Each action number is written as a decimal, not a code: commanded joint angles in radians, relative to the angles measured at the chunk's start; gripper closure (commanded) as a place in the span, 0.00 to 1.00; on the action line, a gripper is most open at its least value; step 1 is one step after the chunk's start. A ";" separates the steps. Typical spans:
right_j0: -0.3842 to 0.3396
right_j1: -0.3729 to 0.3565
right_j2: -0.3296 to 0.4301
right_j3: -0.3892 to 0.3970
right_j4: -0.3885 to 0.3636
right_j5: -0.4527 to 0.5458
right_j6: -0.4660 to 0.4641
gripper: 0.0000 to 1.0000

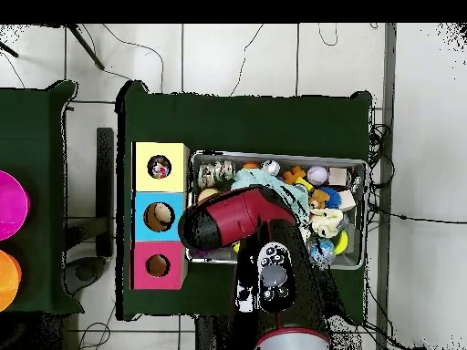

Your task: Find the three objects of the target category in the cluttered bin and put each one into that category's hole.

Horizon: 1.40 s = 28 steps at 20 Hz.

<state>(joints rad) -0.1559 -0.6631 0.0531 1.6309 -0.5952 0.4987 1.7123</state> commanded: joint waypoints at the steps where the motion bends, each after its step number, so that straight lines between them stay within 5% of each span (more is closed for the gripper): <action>1: -0.025 0.079 0.001 -0.036 -0.107 -0.031 -0.031 0.00; 7: -0.018 0.112 0.002 -0.056 -0.125 -0.050 0.018 0.00; 11: 0.089 0.197 -0.087 -0.111 -0.144 -0.110 0.192 0.00; 16: 0.155 0.223 -0.173 -0.127 -0.123 -0.172 0.270 0.00; 28: 0.165 0.259 -0.248 -0.121 -0.017 -0.284 0.240 0.00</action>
<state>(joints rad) 0.0251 -0.4507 -0.1724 1.5507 -0.6649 0.2637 1.7123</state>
